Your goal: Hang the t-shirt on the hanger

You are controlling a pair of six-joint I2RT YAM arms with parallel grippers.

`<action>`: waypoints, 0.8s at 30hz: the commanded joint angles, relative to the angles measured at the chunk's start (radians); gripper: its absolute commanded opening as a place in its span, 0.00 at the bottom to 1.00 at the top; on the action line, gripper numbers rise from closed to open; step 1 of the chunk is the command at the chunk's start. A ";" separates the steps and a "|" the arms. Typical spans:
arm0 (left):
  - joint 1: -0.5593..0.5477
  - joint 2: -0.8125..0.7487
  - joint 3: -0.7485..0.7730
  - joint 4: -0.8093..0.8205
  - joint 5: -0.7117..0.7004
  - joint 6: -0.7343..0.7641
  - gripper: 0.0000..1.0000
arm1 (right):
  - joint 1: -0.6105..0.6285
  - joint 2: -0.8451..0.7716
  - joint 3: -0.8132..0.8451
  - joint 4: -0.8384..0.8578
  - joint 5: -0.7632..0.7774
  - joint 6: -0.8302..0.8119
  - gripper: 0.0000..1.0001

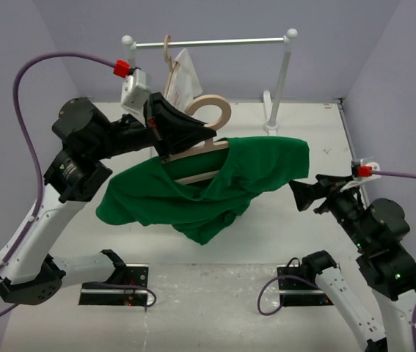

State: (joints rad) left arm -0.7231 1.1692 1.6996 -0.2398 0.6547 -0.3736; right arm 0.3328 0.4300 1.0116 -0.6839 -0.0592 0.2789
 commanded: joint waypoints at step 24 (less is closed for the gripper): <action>0.005 0.101 0.134 -0.307 0.006 0.120 0.00 | -0.013 0.223 0.302 -0.092 0.504 -0.122 0.00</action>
State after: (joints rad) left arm -0.7223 1.2864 1.8197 -0.5632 0.6257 -0.2581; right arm 0.3333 0.5082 1.3626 -0.7296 0.3045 0.1893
